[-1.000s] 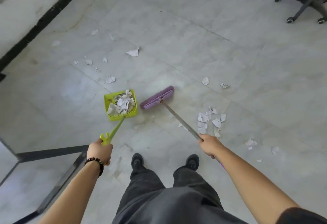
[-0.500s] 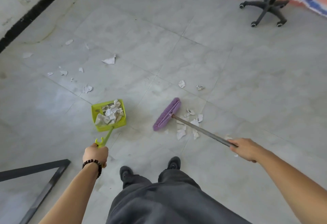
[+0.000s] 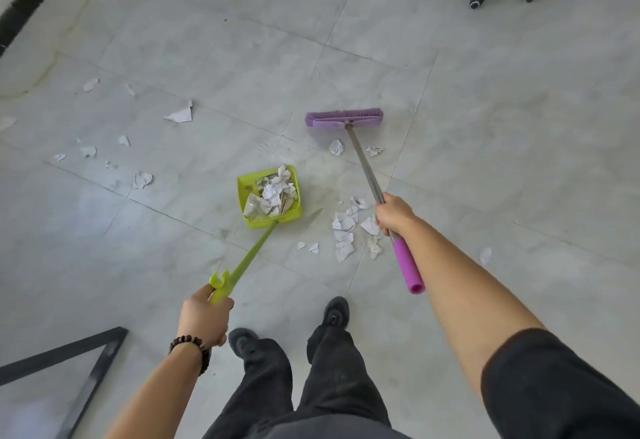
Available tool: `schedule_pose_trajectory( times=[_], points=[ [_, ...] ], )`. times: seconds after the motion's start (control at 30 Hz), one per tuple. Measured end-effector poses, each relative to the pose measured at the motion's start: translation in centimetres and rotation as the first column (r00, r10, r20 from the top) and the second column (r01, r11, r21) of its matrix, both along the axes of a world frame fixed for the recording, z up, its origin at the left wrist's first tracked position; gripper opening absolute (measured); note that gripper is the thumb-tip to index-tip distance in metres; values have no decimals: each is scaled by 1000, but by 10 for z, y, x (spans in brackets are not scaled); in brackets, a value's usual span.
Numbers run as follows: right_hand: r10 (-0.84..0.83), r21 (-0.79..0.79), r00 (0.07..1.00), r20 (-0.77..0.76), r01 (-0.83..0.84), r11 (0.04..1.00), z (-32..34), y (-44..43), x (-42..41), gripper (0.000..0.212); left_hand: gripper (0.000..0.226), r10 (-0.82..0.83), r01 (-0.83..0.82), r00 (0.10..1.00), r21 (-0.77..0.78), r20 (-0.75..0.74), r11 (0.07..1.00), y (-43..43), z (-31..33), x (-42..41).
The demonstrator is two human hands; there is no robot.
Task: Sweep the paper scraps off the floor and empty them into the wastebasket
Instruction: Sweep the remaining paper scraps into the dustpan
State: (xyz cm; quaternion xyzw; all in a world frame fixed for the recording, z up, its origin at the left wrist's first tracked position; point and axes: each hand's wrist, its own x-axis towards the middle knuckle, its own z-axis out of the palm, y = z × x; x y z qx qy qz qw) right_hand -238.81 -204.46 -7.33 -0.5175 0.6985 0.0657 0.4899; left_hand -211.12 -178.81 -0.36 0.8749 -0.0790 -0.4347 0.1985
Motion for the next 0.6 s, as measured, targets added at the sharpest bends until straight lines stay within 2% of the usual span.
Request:
schedule_pose_trajectory(
  times=[0.1, 0.17, 0.27, 0.37, 0.47, 0.6],
  points=[
    [-18, 36, 1000, -7, 18, 999, -18, 13, 0, 43, 31, -97, 96, 995, 9, 38, 995, 4, 2, -9],
    [-7, 96, 999, -36, 11, 995, -29, 46, -17, 43, 33, -170, 168, 983, 26, 71, 985, 3, 5, -10],
    [1, 211, 995, -100, 20, 977, -35, 125, -57, 33, 30, -234, 230, 968, 52, 90, 972, -1, 10, -5],
    [8, 291, 979, -203, 52, 955, -33, 212, -101, 39, 32, -264, 260, 960, 51, 89, 964, -8, 14, 3],
    [-46, 264, 952, -304, 131, 956, -25, 281, -128, 42, 35, -296, 291, 951, 58, 94, 955, -13, 13, 16],
    [-126, 146, 930, -346, 187, 971, -12, 332, -123, 50, 29, -353, 350, 928, 54, 115, 935, -17, 7, 36]
  ],
)
